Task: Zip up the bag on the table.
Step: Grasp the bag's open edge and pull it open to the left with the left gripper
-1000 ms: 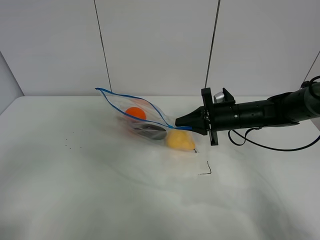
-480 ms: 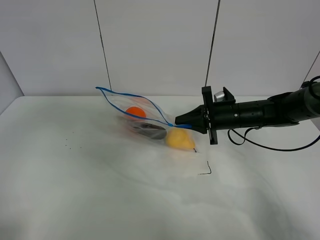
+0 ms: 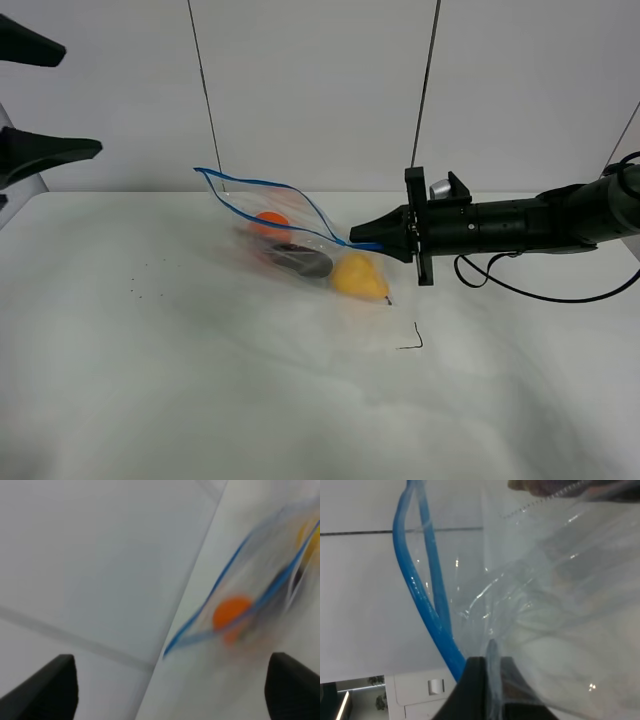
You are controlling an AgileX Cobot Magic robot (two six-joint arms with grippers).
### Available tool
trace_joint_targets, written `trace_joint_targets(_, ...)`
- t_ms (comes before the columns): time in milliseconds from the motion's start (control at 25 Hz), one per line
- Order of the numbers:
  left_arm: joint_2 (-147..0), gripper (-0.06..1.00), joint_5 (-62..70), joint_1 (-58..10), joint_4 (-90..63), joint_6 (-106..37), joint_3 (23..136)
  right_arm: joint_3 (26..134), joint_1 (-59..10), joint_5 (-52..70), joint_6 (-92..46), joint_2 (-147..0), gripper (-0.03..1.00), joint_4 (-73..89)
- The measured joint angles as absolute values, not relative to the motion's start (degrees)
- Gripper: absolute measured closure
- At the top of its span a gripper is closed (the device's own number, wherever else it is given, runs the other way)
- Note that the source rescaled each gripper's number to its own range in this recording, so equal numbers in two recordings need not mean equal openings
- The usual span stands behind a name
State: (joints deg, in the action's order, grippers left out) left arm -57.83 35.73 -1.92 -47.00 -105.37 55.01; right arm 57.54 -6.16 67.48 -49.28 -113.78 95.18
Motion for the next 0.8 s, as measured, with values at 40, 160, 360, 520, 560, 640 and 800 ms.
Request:
trace_joint_targets(40, -58.2, -0.03, 35.05, -3.98, -48.17, -105.66, 55.01, 57.54, -6.16, 67.48, -49.28, -113.78, 0.97, 95.24)
trace_joint_targets(160, -59.87, -0.03, 31.37, -10.8, -50.46, -105.93, 54.7, 57.54, -6.16, 67.48, -49.28, -113.78, 0.97, 95.39)
trace_joint_targets(360, -65.61, -0.03, 23.72, -22.05, -51.15, -106.0, 53.63, 57.54, -6.16, 67.48, -49.28, -113.78, 0.97, 95.49)
trace_joint_targets(520, -71.54, -0.03, 19.42, -30.32, -51.22, -105.87, 53.62, 57.54, -6.16, 67.48, -49.28, -113.78, 0.97, 95.53)
trace_joint_targets(560, -73.05, -0.03, 17.25, -32.76, -51.26, -105.82, 53.62, 57.54, -6.16, 67.48, -49.28, -113.78, 0.97, 95.53)
trace_joint_targets(640, -75.89, -0.03, 10.74, -37.54, -51.26, -105.82, 53.58, 57.54, -6.16, 67.48, -49.28, -113.78, 0.97, 95.53)
trace_joint_targets(800, -82.18, -0.03, -5.43, -45.08, -51.26, -105.82, 53.58, 57.54, -6.16, 67.48, -49.23, -113.78, 0.97, 95.53)
